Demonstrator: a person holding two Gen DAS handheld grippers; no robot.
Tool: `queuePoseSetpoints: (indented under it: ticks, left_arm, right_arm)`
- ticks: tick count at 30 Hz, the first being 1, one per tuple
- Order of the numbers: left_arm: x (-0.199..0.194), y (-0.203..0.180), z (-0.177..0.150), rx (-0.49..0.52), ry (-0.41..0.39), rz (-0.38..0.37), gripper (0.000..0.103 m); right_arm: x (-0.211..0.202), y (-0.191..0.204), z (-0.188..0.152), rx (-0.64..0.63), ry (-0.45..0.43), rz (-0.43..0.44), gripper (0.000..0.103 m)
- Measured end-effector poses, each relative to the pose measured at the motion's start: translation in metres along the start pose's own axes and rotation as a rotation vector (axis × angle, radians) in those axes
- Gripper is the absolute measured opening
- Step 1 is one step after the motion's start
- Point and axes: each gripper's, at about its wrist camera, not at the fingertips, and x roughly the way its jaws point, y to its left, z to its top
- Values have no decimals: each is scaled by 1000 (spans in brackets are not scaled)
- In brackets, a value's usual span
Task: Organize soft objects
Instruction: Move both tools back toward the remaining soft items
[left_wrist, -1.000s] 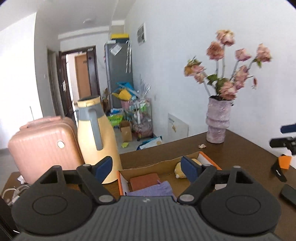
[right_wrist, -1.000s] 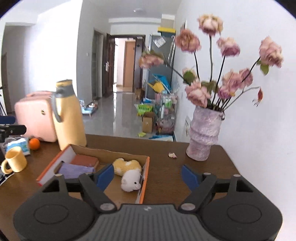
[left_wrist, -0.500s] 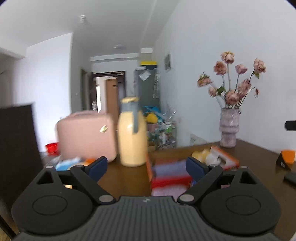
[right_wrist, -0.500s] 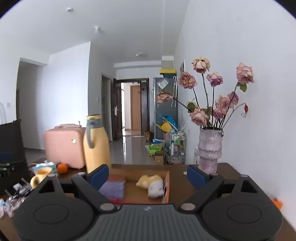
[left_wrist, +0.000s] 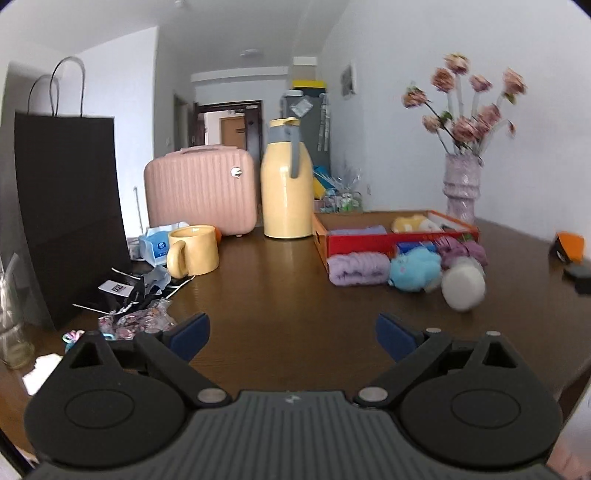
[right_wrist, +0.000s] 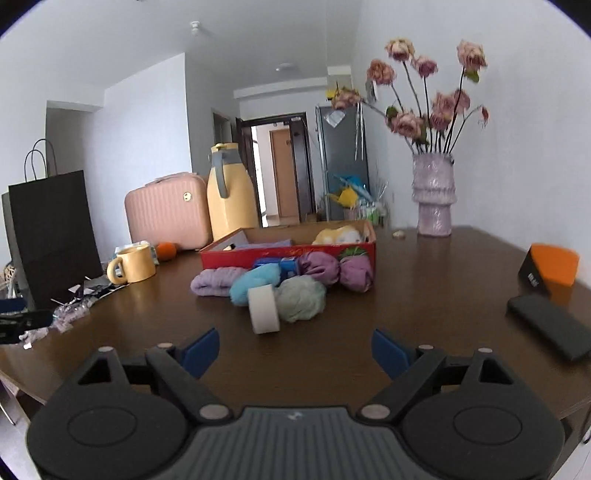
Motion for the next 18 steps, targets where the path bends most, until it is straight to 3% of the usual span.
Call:
queuePoseSetpoints:
  ticks: [2, 5, 8, 9, 11, 14, 16, 18]
  left_arm:
    - [14, 1, 7, -25, 0, 35, 98]
    - [46, 0, 28, -67, 15, 22, 98]
    - [103, -5, 51, -98, 90, -115, 96]
    - [124, -7, 57, -91, 123, -151, 87]
    - [173, -14, 70, -96, 191, -177, 78]
    - [239, -20, 79, -143, 279, -271, 73]
    - [268, -20, 75, -177, 304, -292, 64]
    - [290, -18, 64, -214, 322, -283, 64]
  right_arm:
    - [10, 8, 4, 18, 7, 15, 74]
    - [32, 26, 14, 24, 22, 73, 62]
    - [72, 44, 34, 65, 52, 126, 54]
    - [86, 50, 39, 68, 57, 136, 54]
    - [126, 64, 48, 46, 59, 114, 52]
    - [187, 81, 61, 29, 84, 83, 44]
    - [224, 89, 67, 35, 114, 64, 41]
    - [255, 94, 69, 50, 139, 46, 39]
